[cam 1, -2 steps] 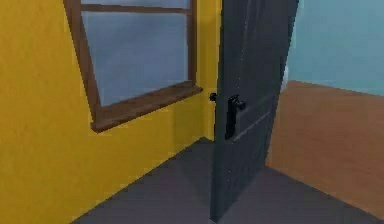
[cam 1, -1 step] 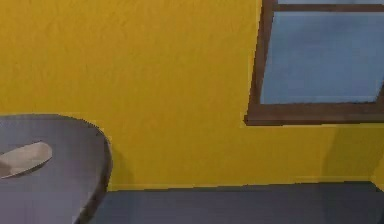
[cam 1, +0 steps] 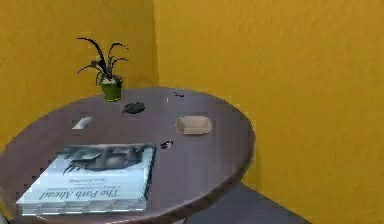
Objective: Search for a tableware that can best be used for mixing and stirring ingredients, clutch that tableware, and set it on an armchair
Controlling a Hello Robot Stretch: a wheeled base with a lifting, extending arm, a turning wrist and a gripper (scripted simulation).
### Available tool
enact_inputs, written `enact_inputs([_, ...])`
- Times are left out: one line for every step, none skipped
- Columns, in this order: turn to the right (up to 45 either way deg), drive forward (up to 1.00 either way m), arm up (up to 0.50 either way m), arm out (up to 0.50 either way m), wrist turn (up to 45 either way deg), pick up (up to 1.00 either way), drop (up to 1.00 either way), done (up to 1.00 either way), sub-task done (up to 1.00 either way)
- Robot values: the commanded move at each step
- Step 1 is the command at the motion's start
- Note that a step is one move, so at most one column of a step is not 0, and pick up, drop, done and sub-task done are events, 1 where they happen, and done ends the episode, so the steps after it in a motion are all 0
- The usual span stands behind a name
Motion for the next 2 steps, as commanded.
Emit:
enact_inputs([-45.0,0.00,0.00,0.00,0.0,0.00,0.00,0.00,0.00])
enact_inputs([-39.0,0.00,0.00,0.00,0.0,0.00,0.00,0.00,0.00])
